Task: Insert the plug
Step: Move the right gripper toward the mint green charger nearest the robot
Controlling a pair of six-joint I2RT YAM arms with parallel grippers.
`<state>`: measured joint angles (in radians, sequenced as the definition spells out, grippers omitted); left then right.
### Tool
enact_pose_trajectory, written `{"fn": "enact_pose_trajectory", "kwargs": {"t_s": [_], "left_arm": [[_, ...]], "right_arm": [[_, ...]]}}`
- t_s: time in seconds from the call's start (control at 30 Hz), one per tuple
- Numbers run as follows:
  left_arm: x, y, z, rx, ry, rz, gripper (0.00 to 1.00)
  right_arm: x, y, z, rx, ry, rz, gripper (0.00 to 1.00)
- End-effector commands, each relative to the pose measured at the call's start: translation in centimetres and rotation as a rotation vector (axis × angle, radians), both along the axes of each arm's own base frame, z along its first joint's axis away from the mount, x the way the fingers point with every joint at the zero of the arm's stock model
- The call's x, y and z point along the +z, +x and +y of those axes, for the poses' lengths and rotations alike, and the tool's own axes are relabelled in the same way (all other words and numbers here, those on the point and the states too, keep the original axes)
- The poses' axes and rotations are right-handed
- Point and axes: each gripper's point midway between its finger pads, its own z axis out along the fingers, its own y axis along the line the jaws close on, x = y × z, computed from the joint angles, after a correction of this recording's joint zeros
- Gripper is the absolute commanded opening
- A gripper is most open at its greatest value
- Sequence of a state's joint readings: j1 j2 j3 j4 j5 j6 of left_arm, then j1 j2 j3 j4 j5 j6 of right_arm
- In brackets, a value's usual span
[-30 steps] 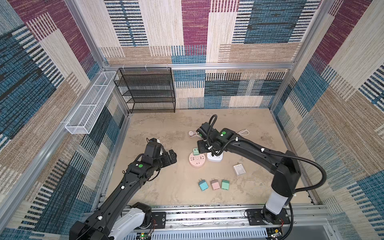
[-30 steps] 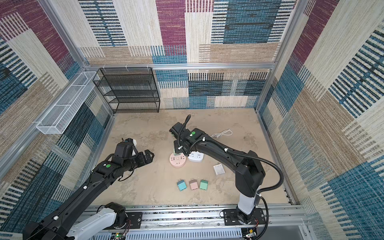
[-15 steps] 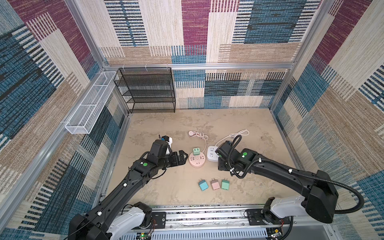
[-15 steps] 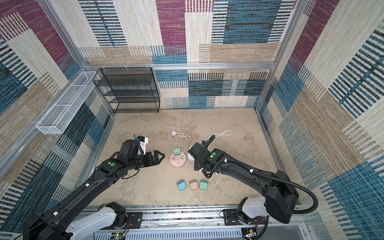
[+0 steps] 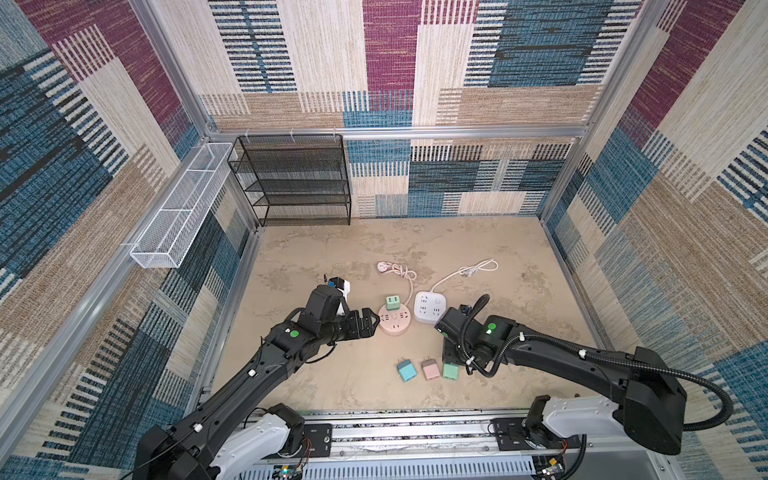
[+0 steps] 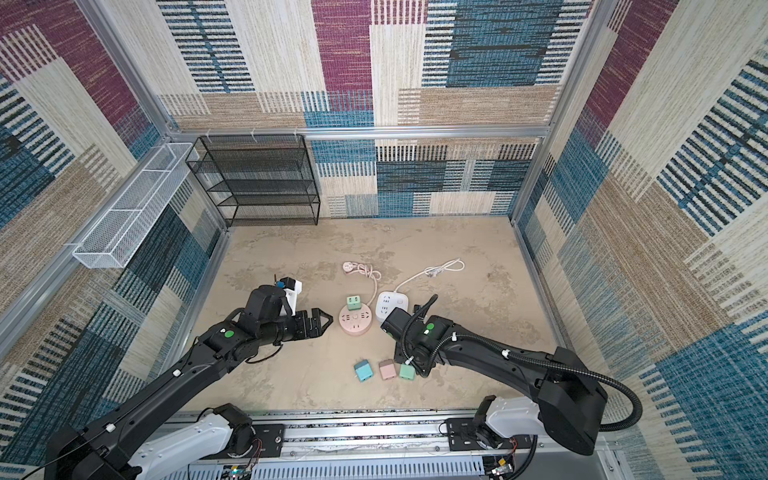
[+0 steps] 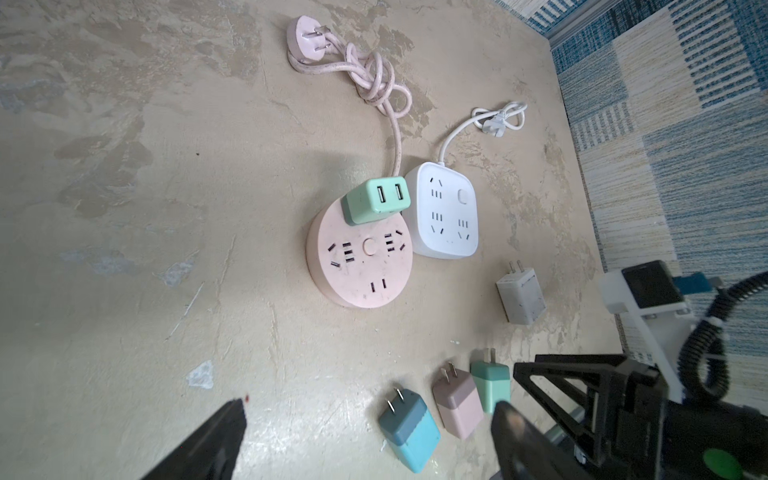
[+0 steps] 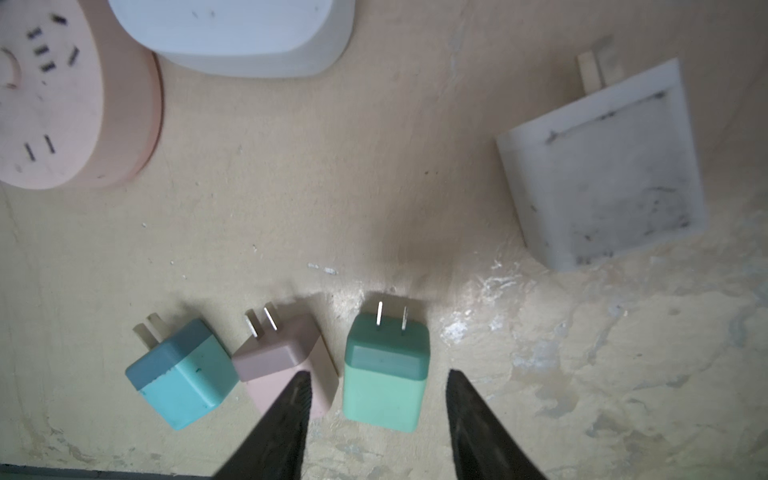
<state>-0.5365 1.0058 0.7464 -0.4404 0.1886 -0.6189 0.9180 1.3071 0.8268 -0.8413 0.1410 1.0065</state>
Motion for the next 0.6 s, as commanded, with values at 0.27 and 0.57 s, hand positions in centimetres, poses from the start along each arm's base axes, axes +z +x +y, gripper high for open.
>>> {"fn": "enact_pose_trajectory", "kwargs": {"t_s": [0.27,0.57], "left_arm": [[0.4,-0.1,-0.2,0.019,-0.033,-0.021,0.96],[0.0,-0.3,-0.1,0.028,-0.042,-0.018,0.96]], "right_arm": [[-0.7,-1.1,0.3,-0.025,-0.001,0.027,0.55],[1.1,-0.5,2.7,0.042,0.036,-0.024,0.53]]}}
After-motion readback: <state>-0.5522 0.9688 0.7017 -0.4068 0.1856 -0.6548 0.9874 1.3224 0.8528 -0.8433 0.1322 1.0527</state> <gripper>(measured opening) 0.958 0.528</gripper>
